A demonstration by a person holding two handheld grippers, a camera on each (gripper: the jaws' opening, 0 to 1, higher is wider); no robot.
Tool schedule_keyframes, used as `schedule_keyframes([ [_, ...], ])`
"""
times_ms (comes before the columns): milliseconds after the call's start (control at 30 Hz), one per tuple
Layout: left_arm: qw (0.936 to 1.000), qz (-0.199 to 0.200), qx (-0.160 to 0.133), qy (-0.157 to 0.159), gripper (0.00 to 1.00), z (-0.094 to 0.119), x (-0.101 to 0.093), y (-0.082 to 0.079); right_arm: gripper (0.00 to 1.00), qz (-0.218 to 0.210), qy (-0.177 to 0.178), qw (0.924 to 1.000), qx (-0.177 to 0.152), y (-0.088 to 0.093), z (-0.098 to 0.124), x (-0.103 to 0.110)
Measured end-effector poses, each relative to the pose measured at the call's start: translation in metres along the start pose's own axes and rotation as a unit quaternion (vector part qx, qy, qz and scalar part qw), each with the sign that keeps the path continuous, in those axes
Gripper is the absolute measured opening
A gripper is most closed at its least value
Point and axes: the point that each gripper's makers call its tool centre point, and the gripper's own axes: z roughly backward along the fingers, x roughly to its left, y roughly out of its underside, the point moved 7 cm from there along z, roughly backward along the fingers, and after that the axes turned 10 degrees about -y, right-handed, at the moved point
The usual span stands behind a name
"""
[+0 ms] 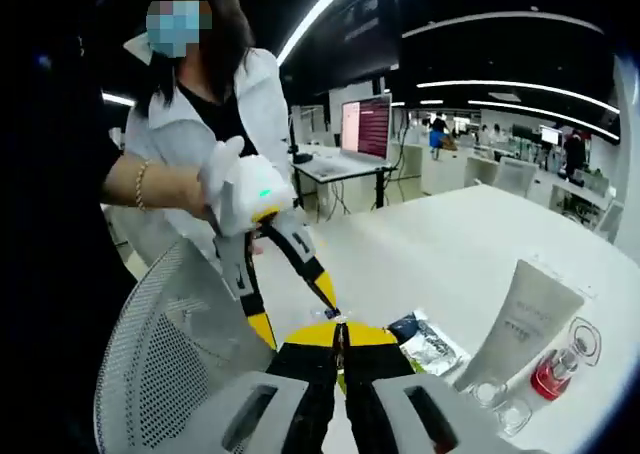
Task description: Arrange the skincare products in the storage area until every visible bottle or jar stands upright without overlapping.
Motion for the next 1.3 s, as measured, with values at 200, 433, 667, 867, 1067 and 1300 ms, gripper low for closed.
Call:
schedule_keyframes([
  [200,0.9996,-0.023,0.011,0.012,0.53,-0.025,0.004,-0.002,0.27,0.0,0.009,0.9989,0.047,0.015,0.011,0.002],
  [433,0.9991,-0.019,0.032,0.02,0.52,-0.032,0.008,0.005,0.34,-0.019,0.019,0.9985,0.048,0.024,0.02,0.003],
  [667,0.9988,-0.018,0.039,0.025,0.53,-0.036,0.008,0.01,0.41,-0.024,0.019,0.9985,0.045,0.025,0.021,0.005],
  [867,0.9982,-0.011,0.046,0.038,0.49,-0.036,0.007,0.01,0.42,-0.029,0.021,0.9985,0.042,0.027,0.022,0.005],
  [1067,0.9979,0.003,0.053,0.036,0.42,-0.036,0.009,0.011,0.42,-0.036,0.025,0.9984,0.035,0.03,0.025,0.004],
  [1300,0.9981,0.003,0.05,0.035,0.42,-0.035,0.008,0.009,0.42,-0.04,0.024,0.9982,0.036,0.032,0.025,0.005],
])
